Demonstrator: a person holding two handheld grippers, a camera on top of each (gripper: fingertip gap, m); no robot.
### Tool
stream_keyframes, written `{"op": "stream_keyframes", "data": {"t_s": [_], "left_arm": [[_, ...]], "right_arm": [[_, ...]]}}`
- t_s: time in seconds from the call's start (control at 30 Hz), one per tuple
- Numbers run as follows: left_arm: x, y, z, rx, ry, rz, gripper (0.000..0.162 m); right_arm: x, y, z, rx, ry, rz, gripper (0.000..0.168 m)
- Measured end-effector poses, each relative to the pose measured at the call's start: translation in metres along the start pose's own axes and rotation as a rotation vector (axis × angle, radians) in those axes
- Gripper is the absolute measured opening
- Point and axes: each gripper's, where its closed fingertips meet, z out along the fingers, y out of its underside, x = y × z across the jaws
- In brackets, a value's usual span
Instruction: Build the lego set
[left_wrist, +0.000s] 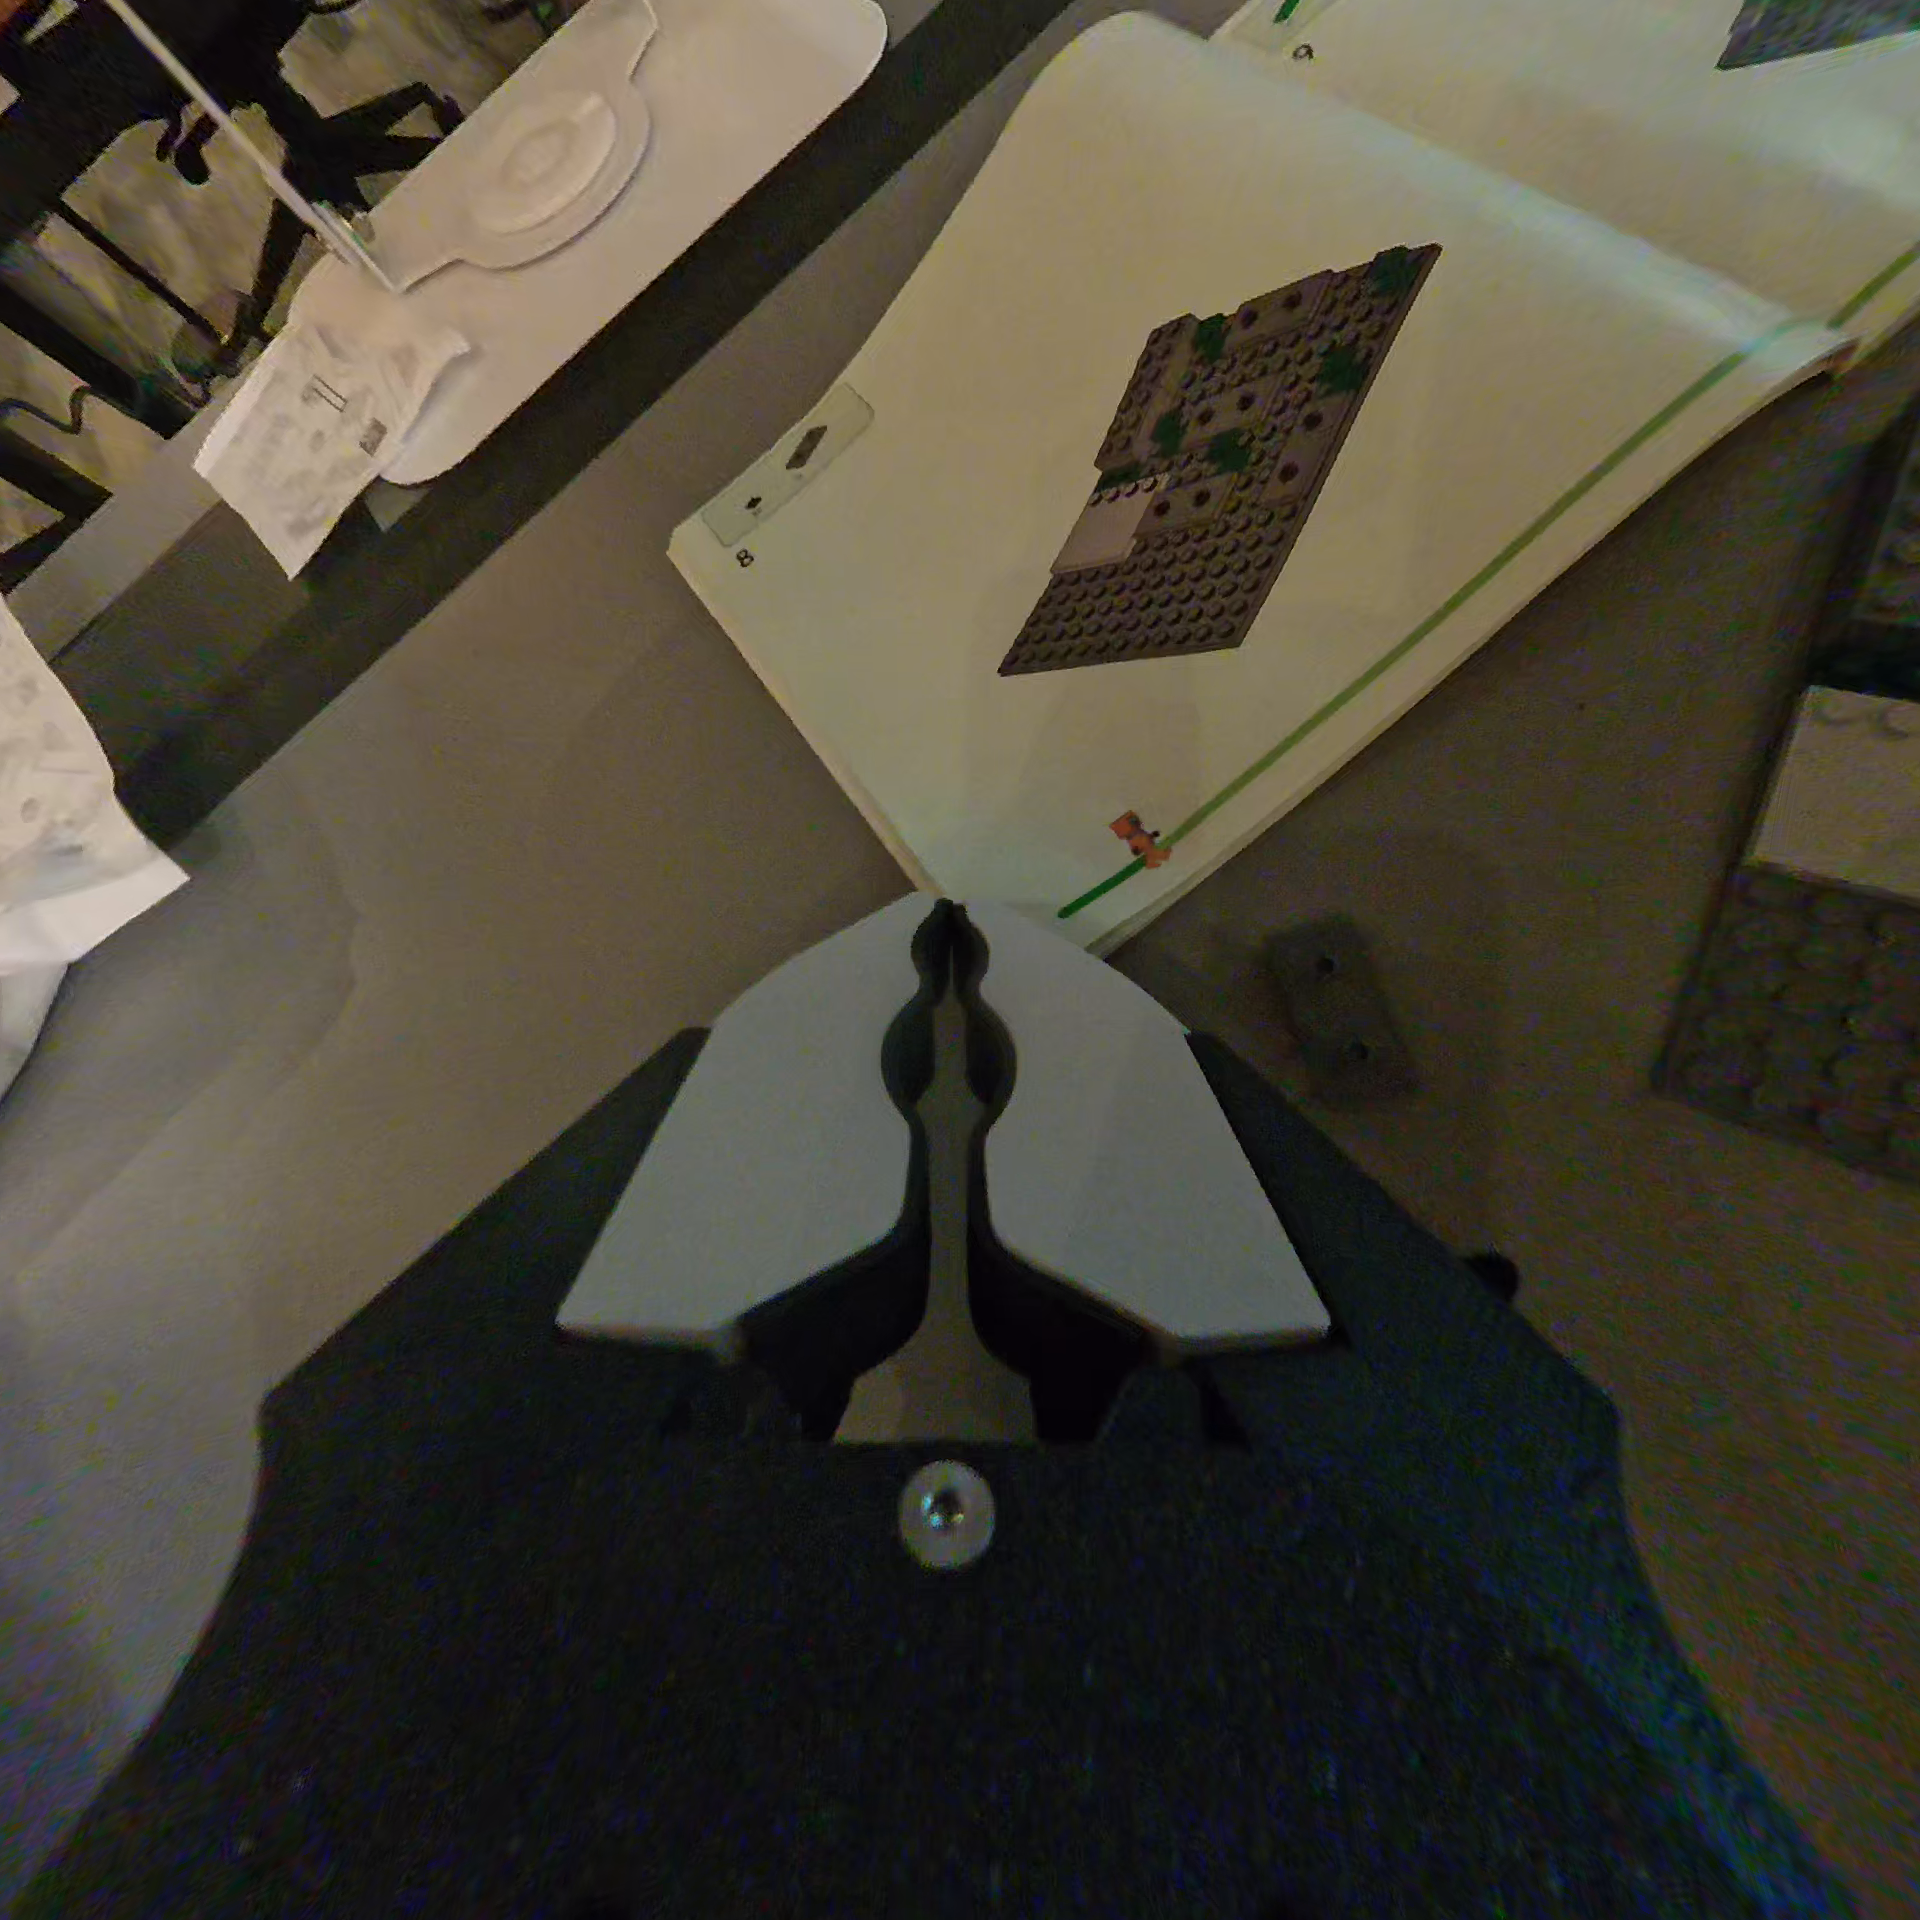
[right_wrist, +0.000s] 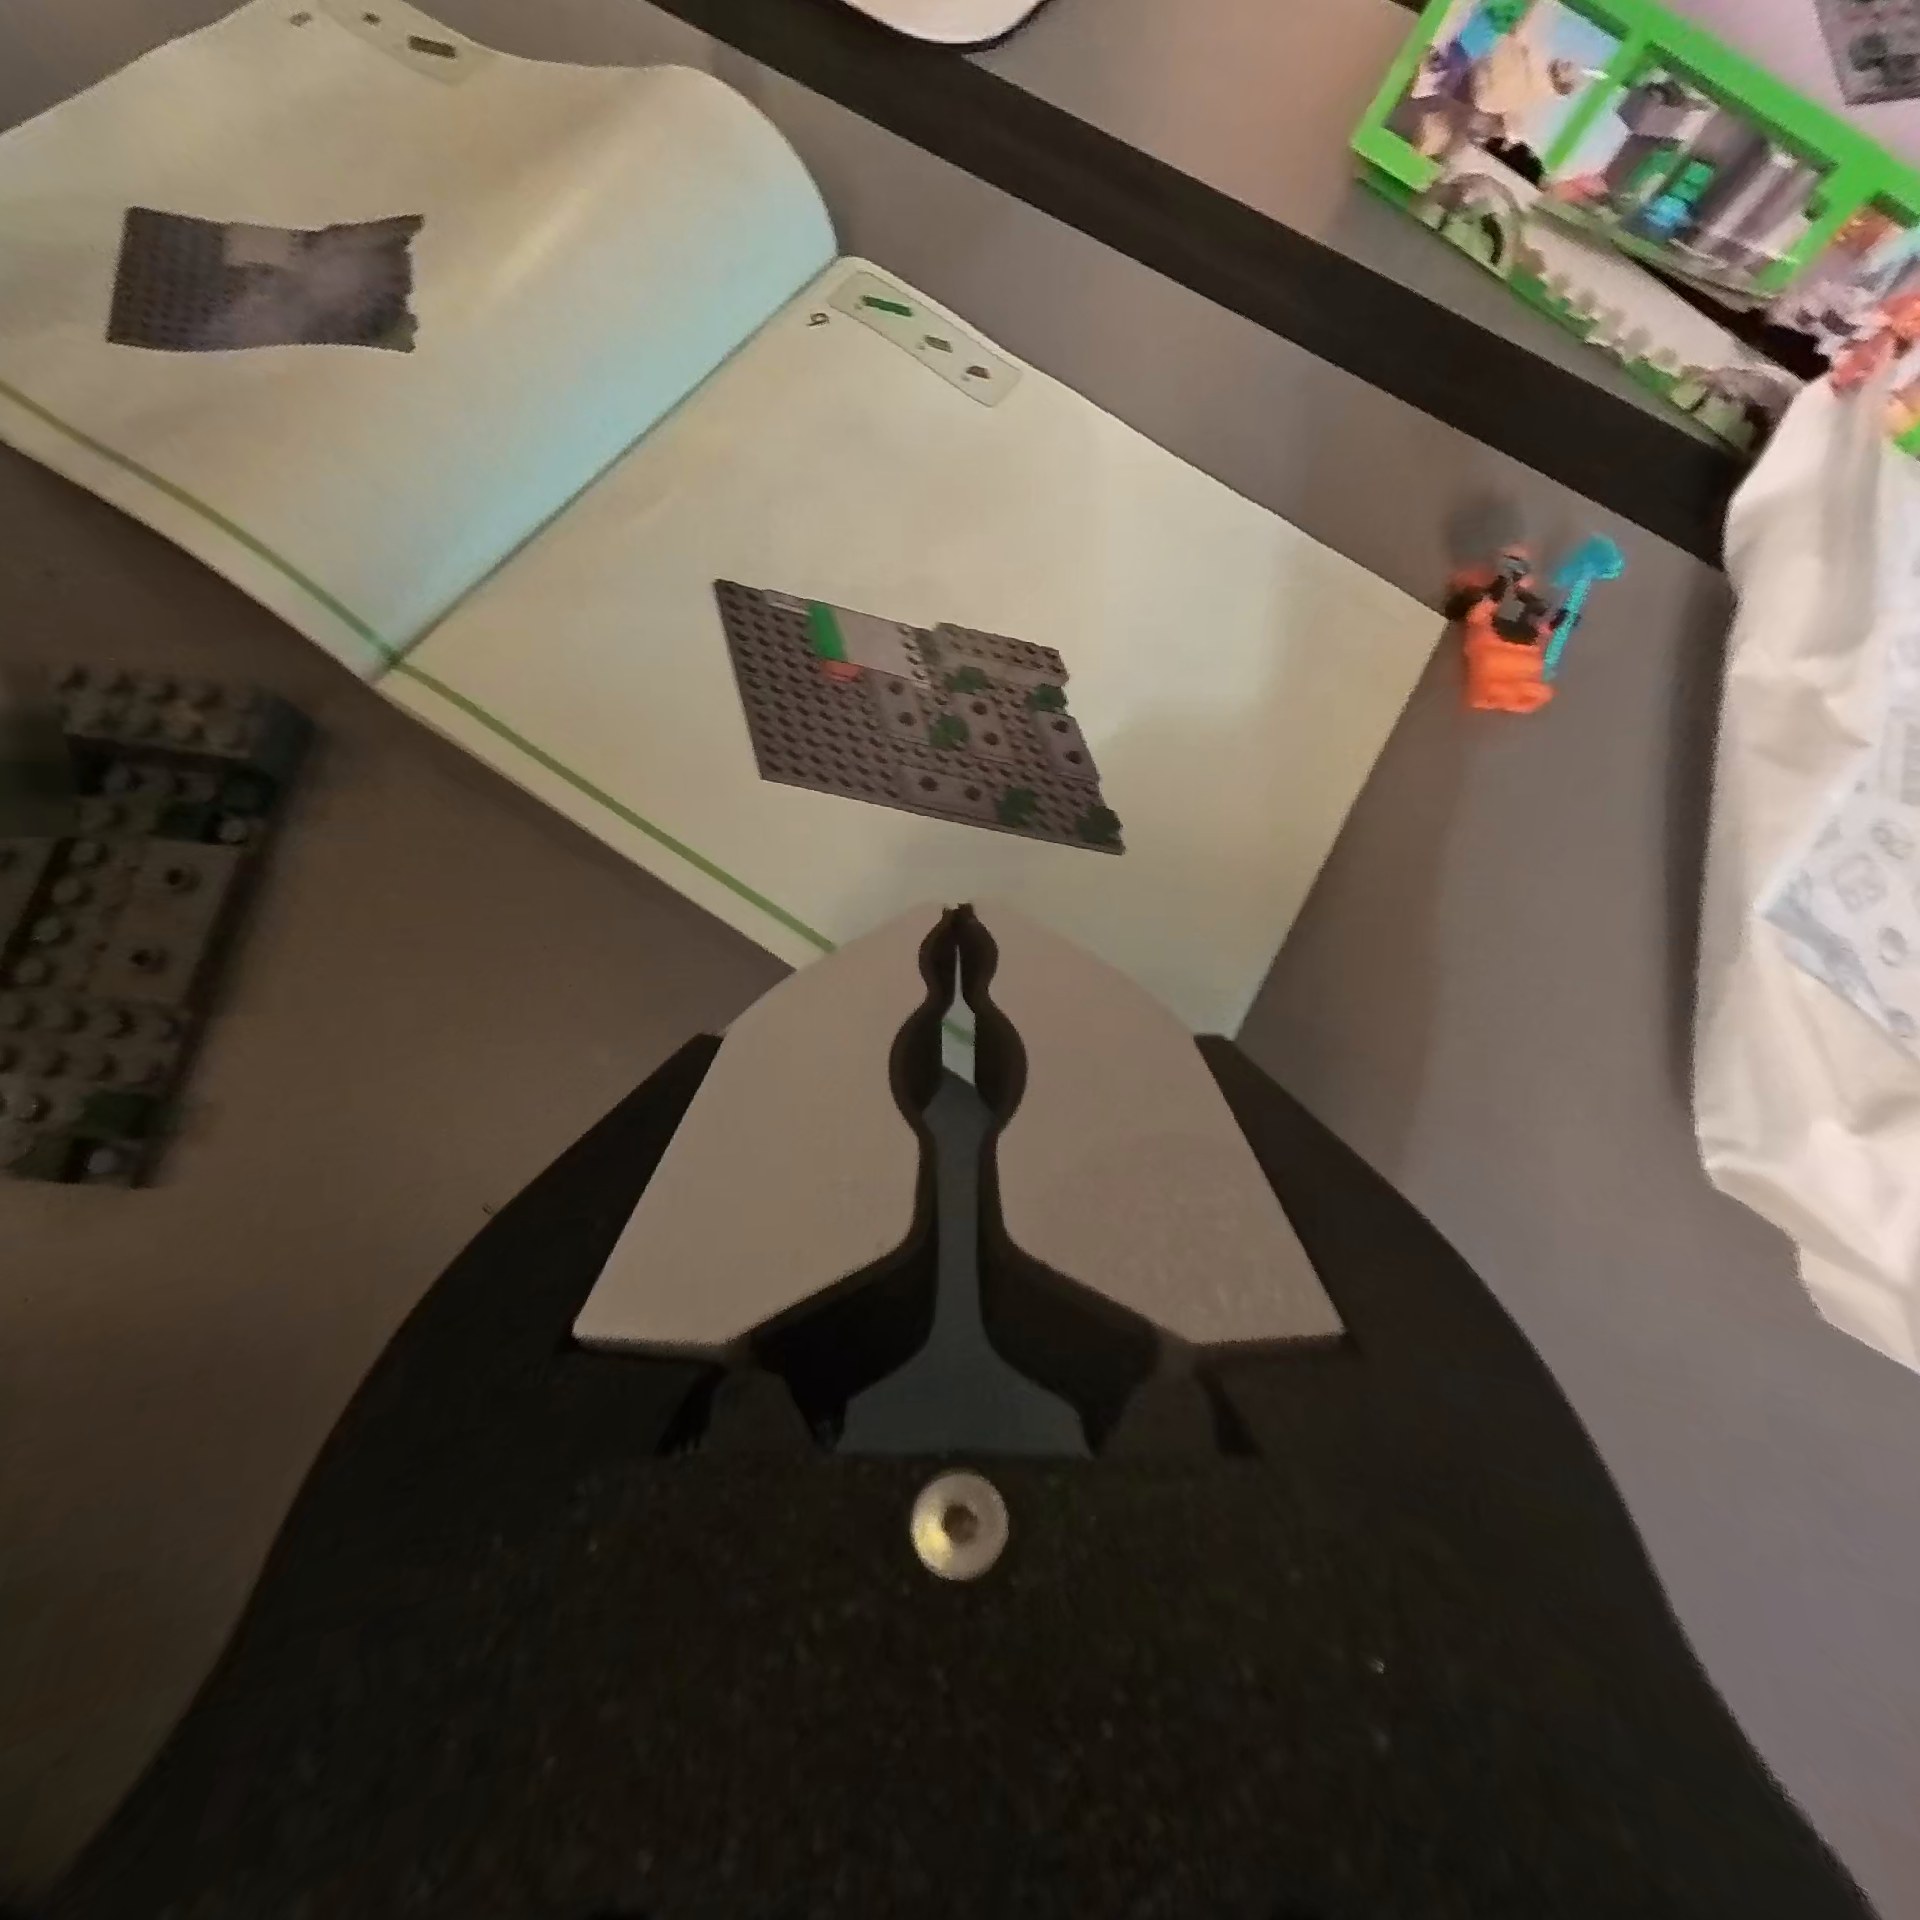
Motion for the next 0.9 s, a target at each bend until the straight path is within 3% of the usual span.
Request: {"op": "stream_keyframes", "data": {"t_s": [0.5,0.9], "left_arm": [[0.026,-0.052,0.012,0.028,0.177,-0.003,0.0],[0.022,-0.053,0.056,-0.027,0.209,-0.003,0.0]], "right_arm": [[-0.016,-0.009,0.002,0.02,-0.019,-0.05,0.0],[-0.039,-0.025,0.0,0.079,-0.056,-0.136,0.0]]}}
